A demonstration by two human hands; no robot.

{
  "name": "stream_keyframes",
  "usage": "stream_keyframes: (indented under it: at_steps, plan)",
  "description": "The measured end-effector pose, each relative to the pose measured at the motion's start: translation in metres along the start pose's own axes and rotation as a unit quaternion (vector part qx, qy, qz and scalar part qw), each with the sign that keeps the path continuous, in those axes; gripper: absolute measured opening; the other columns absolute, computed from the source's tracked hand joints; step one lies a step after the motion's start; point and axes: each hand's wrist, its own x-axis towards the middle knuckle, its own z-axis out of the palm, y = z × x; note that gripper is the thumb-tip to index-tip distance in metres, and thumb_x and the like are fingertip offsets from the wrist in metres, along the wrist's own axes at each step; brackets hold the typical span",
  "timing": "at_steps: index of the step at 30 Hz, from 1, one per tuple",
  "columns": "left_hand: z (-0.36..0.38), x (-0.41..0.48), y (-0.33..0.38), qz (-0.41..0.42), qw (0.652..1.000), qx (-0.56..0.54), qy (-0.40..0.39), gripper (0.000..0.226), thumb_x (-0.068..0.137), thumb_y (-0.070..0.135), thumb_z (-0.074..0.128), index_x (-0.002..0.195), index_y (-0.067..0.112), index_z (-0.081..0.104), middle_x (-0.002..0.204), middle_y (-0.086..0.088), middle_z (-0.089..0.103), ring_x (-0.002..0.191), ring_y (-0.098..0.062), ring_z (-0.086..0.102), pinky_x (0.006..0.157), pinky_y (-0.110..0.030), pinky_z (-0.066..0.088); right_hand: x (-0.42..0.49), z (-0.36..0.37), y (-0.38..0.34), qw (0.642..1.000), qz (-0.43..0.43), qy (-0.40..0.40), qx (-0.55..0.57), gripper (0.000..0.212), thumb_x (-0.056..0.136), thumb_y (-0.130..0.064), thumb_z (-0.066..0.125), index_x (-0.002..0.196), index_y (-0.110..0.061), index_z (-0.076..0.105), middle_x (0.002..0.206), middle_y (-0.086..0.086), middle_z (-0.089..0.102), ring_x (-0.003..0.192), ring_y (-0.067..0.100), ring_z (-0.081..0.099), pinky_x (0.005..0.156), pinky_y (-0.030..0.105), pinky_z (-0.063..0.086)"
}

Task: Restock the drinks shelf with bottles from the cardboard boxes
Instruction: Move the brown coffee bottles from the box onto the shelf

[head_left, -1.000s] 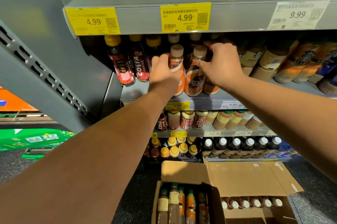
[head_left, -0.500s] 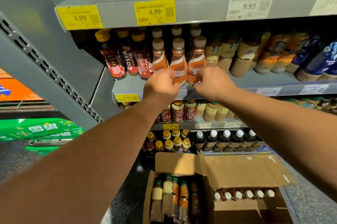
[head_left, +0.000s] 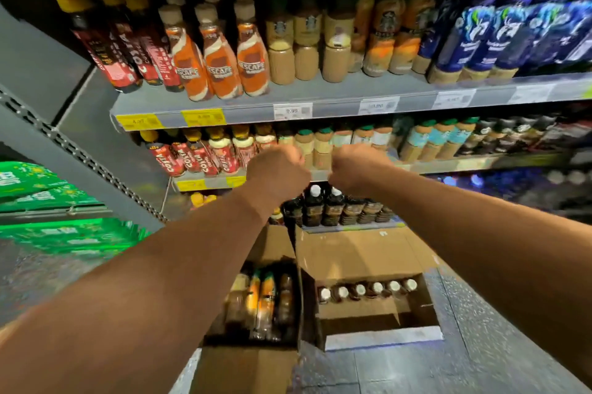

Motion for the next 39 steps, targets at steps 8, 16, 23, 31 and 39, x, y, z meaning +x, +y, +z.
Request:
stream_keyframes:
  at_steps: [8,16,23,31,39]
  plan:
    - [0.086,-0.013,0.039,0.047,0.995,0.057,-0.071,0.023,0.092,0.032,0.052,0.103,0.015,0.063,0.101,-0.008,0.063,0.089,-0.028,0.057,0.070,-0.034,0.046,-0.023,0.073,0.072,0.998,0.038,-0.056,0.016,0.018,0.085,-0.030,0.054,0.077,-0.014,0.051,0.087,0.012,0.054,0.084,0.031,0.053,0.069,0.032,0.040]
    - [0.151,-0.012,0.033,0.080,0.985,0.087,-0.126,0.019,0.090,0.028,0.052,0.101,0.017,0.064,0.100,-0.004,0.063,0.092,-0.026,0.059,0.073,-0.035,0.048,-0.031,0.138,0.098,0.995,0.069,-0.075,0.010,0.013,0.082,-0.021,0.051,0.074,-0.011,0.049,0.100,0.013,0.064,0.086,0.032,0.058,0.068,0.031,0.040]
    - [0.199,-0.008,0.036,0.092,0.978,0.092,-0.162,0.021,0.089,0.024,0.050,0.103,0.016,0.062,0.104,-0.005,0.062,0.098,-0.027,0.057,0.082,-0.039,0.051,-0.040,0.181,0.126,0.989,0.113,-0.097,0.001,0.024,0.084,-0.022,0.049,0.098,-0.010,0.063,0.109,0.014,0.064,0.089,0.029,0.057,0.068,0.028,0.039]
    - [0.299,-0.014,0.057,0.082,0.973,0.087,-0.197,0.017,0.090,0.025,0.050,0.092,0.017,0.065,0.090,-0.005,0.063,0.088,-0.026,0.059,0.069,-0.033,0.048,-0.068,0.258,0.180,0.967,0.160,-0.191,0.055,0.033,0.086,-0.038,0.054,0.107,-0.014,0.063,0.109,0.012,0.062,0.098,0.031,0.058,0.072,0.029,0.042]
    - [0.416,-0.003,0.084,0.036,0.974,0.057,-0.215,0.023,0.093,0.028,0.050,0.108,0.019,0.066,0.106,-0.008,0.065,0.098,-0.029,0.060,0.077,-0.035,0.050,-0.067,0.351,0.257,0.957,0.171,-0.234,0.036,0.029,0.086,-0.024,0.052,0.111,-0.012,0.060,0.111,0.012,0.062,0.101,0.030,0.058,0.072,0.029,0.039]
